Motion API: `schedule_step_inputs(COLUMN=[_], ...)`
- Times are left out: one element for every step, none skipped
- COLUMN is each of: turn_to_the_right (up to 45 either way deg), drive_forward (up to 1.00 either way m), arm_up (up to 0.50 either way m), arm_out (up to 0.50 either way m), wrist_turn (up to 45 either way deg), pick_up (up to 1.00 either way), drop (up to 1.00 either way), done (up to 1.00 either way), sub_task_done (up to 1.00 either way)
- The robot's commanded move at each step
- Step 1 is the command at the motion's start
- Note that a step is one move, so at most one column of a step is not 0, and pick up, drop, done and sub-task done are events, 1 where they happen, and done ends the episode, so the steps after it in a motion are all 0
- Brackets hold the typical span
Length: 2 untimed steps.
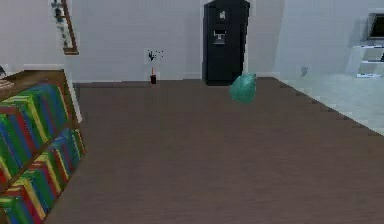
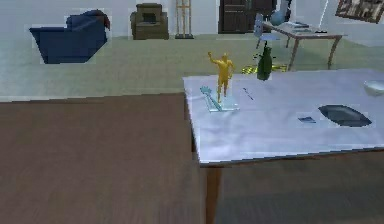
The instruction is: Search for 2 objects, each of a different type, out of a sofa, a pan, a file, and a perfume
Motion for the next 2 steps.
schedule_step_inputs(turn_to_the_right=[45.0,9.0], drive_forward=[0.0,0.0], arm_up=[0.0,0.0], arm_out=[0.0,0.0], wrist_turn=[0.0,0.0], pick_up=[0.0,0.0], drop=[0.0,0.0], done=[0.0,0.0], sub_task_done=[0.0,0.0])
